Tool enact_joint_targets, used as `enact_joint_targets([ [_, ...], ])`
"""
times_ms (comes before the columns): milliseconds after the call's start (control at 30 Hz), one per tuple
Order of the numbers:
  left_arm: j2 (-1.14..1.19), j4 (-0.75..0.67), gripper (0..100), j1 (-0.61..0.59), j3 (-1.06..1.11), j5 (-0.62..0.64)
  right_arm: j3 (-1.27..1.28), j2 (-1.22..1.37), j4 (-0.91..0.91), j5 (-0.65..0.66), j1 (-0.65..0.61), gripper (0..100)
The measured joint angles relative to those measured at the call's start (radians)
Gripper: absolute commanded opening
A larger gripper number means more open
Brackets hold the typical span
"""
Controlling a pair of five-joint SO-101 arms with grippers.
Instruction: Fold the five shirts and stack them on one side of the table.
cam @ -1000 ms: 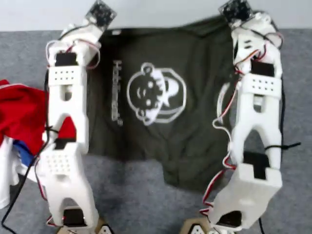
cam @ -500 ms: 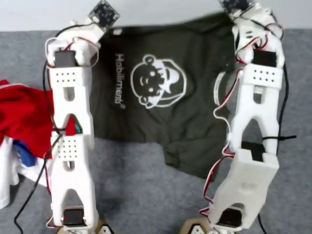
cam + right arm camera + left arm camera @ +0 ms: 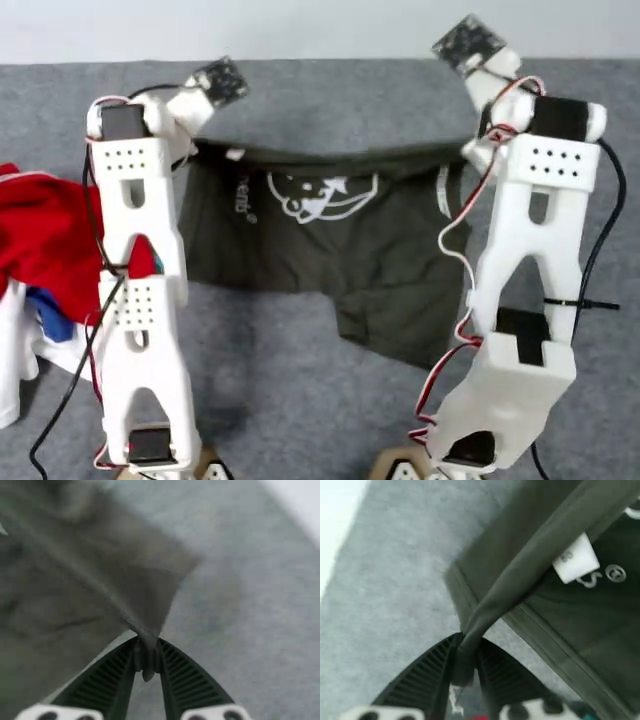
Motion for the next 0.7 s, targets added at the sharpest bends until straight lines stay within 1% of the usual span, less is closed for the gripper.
enact_joint_targets([
  [133,-0.015,0.000,0,-0.008,0.144,-0.051,-0.002,0.000,0.143,0.005,-0.014,1.0],
  [233,-0.089,0.000,0,-0.009,0.315,-0.100,-0.002,-0.011,0.152,0.005,-0.017,1.0],
  [333,-0.195,-0.002,0,-0.009,0.534,-0.169,0.034,-0.069,0.152,0.003,-0.017,1.0],
  [500,-0.339,-0.003,0,-0.009,0.841,-0.238,0.215,-0.192,0.152,0.003,-0.017,1.0],
  [700,-0.364,-0.003,1,-0.009,0.988,-0.253,0.494,-0.361,0.152,0.002,-0.017,1.0],
])
